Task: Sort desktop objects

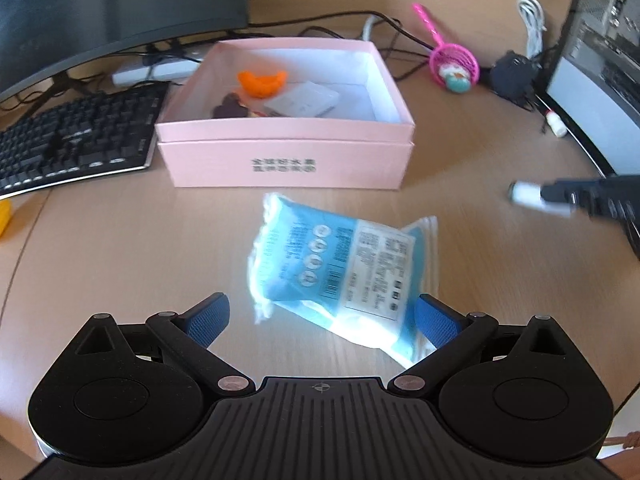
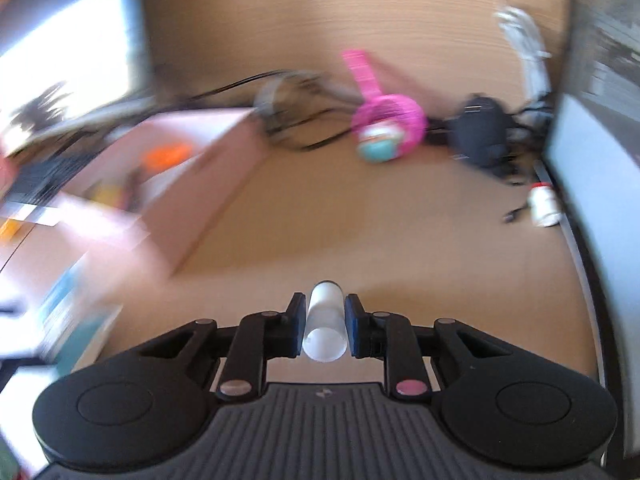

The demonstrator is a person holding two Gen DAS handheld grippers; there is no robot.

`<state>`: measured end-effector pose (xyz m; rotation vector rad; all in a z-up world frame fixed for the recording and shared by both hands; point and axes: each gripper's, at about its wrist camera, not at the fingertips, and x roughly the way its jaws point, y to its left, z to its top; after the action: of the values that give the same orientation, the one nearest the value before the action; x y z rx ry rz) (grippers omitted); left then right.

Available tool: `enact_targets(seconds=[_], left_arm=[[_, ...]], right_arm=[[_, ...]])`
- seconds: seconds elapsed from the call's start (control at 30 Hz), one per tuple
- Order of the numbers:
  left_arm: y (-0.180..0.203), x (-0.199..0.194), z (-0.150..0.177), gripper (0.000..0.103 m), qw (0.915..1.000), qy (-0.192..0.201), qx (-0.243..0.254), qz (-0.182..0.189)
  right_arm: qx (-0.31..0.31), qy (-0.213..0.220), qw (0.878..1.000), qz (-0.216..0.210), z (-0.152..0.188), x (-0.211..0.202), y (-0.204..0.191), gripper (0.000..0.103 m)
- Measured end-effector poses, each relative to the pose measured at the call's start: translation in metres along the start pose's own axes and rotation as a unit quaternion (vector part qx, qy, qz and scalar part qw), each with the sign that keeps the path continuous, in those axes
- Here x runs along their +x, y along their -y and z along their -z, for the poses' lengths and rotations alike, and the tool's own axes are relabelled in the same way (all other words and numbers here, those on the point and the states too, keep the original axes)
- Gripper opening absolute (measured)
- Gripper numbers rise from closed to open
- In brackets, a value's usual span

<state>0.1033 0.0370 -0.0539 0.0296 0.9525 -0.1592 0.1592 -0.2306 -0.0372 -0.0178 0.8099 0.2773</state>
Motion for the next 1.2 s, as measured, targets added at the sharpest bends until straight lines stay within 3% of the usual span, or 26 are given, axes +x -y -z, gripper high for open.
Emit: enact_targets(seconds=[0.1,0.3,0.33,0.37,0.43,0.73,0.9,1.03,1.13,1.2], left_arm=[[0.008,0.003,0.002,0.101,0.9998,-0.004,0.004,0.017],[0.039,0.003,0.008,0.102,0.9976,0.0,0.032,0.061],[0.043,0.002,0.009,0.102,0.9975,0.003,0.039,0.059],[0.046,0.003,0.009,0.102,0.9976,0.005,0.044,0.053],[0.047,0.005,0.01,0.102,0.9983,0.006,0.05,0.028],[-0.003,0.006,0.009,0.103,0.9954,0.006,-0.014,-0.094],[-0.028,-0.006,0.013,0.103,0.9917,0.01,-0.05,-0.118],[-0.04,-0.017,0.019,0.103,0.9893,0.012,-0.07,-0.127],[-0.046,-0.022,0.024,0.103,0.9883,0.01,-0.081,-0.129],[-0.047,-0.025,0.027,0.103,0.9877,0.009,-0.085,-0.131]], right_arm=[[-0.053,-0.013,0.998,-0.035,0.02,-0.015,-0.015,0.021],[-0.108,0.006,0.992,0.057,0.033,-0.029,-0.016,0.044],[-0.104,0.009,0.993,0.059,0.032,-0.031,-0.013,0.053],[-0.098,0.012,0.993,0.058,0.032,-0.035,-0.013,0.061],[-0.094,0.021,0.994,0.056,0.032,-0.042,-0.013,0.066],[-0.109,-0.007,0.993,-0.04,0.044,-0.042,-0.06,0.07],[-0.148,-0.02,0.984,-0.093,0.048,-0.031,-0.101,0.07],[-0.18,-0.027,0.977,-0.11,0.051,-0.017,-0.125,0.079],[-0.204,-0.02,0.973,-0.107,0.051,-0.013,-0.137,0.079],[-0.231,0.002,0.97,-0.073,0.05,-0.013,-0.143,0.079]])
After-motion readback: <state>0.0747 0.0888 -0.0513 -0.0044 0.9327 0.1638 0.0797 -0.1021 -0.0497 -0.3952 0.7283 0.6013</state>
